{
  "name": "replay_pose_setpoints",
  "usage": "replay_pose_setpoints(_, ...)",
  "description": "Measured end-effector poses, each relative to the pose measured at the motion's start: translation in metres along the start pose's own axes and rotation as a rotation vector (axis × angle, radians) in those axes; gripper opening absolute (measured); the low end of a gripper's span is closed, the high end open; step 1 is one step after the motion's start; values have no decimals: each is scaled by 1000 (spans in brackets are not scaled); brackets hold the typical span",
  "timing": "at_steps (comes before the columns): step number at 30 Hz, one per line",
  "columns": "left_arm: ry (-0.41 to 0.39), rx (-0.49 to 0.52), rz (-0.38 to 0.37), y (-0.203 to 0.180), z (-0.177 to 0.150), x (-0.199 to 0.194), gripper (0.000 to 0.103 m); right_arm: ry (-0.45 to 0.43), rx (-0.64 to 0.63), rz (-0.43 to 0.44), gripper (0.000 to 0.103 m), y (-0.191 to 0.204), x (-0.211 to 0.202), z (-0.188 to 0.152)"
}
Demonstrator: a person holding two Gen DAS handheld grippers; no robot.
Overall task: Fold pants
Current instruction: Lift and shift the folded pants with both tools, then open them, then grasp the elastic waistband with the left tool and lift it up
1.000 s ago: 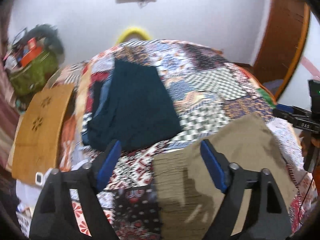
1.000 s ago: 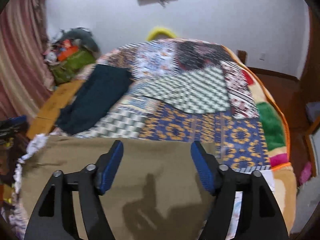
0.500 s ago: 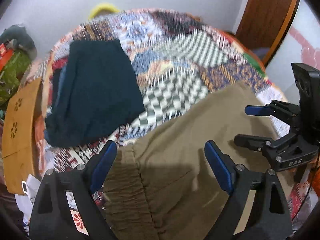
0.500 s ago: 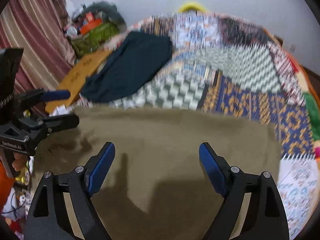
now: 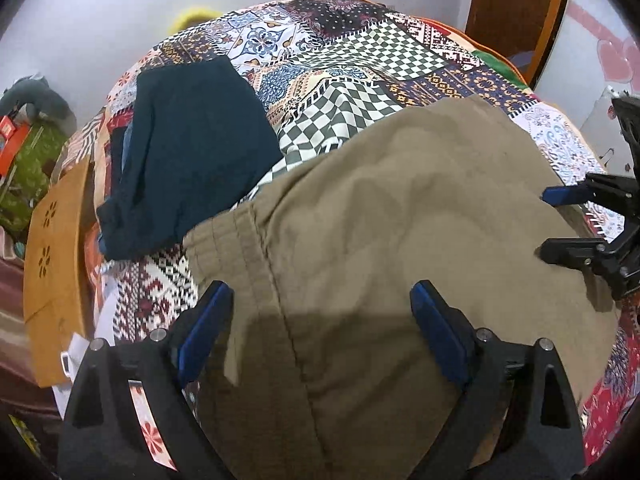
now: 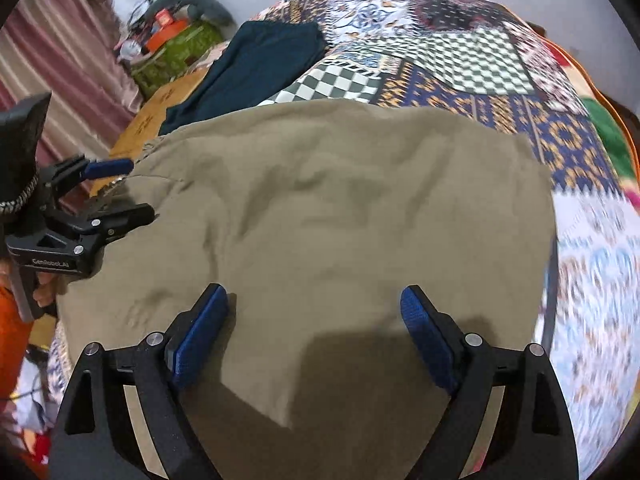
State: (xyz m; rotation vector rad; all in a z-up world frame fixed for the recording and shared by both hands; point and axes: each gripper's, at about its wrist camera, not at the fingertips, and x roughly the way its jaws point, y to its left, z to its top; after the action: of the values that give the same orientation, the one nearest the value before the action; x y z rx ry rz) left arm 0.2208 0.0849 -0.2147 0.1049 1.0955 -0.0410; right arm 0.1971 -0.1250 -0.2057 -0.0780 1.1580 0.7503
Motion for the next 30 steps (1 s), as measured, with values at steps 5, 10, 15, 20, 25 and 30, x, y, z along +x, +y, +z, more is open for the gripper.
replay_pose_setpoints(5,-29,6,31,-7,-18,-16,92,-41,21,-32,87,1,-20,-24)
replay_pose_setpoints(10,-62,-4,68,-13,-34,-29,92,-48,76,-37,89,-3,-30,-48)
replay_pose_setpoints(15,-107,-34,85,-16,-49,-43,92,-76,127,-56,90,-9,-39,-76)
replay_pose_setpoints(20,-135,-54,84,-16,-61,-55,92,-101,132,-81,90,-9,-49,-90)
replay_pose_setpoints(25,-139,-94,80,-14,-66,-64,92,-111,164,-86,90,-10,-54,-89)
replay_pose_setpoints(30,-167,-148,107,-10,-71,-83,92,-165,128,-98,90,2,-70,-79)
